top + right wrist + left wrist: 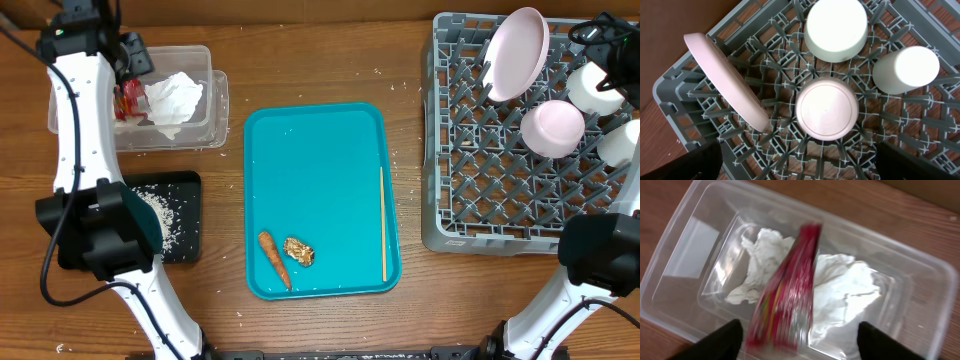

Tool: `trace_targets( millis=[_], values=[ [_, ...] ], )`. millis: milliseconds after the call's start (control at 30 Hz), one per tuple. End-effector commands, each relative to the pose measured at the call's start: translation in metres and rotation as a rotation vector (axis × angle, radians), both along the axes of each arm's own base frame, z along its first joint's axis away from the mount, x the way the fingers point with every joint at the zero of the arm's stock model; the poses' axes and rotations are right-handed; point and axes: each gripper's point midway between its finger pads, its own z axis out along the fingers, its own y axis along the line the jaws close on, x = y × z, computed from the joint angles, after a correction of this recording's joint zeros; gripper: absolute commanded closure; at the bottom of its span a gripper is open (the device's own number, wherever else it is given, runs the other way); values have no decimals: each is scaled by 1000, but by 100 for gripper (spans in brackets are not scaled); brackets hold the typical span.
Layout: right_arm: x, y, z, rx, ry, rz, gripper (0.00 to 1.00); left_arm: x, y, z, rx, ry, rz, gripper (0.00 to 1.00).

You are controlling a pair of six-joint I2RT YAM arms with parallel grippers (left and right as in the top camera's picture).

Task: Sort waste into correct bins and load items into the dishwasher
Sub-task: 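Carry the red wrapper to the clear bin and release it, then move the left gripper aside and reach the right gripper toward the tray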

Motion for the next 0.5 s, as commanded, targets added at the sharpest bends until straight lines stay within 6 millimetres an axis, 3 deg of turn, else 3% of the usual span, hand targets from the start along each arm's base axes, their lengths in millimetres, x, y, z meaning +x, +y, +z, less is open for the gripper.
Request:
trace_targets(
  millis=[0, 133, 333, 400, 467],
  values=[
    [2, 2, 7, -3, -21, 0, 0, -3, 10, -2, -26, -7, 54, 23],
    [2, 2, 7, -3, -21, 0, 0, -3, -8, 21, -110, -64, 7, 24],
    [2, 2, 7, -3, -21, 0, 0, -29, -54, 76, -290, -140, -113, 26],
    [2, 2, 7, -3, -22, 0, 0, -38, -48, 88, -274, -156, -41, 25],
    [2, 1, 7, -3, -21, 0, 0, -60, -15, 103, -217, -183, 222, 20]
  ],
)
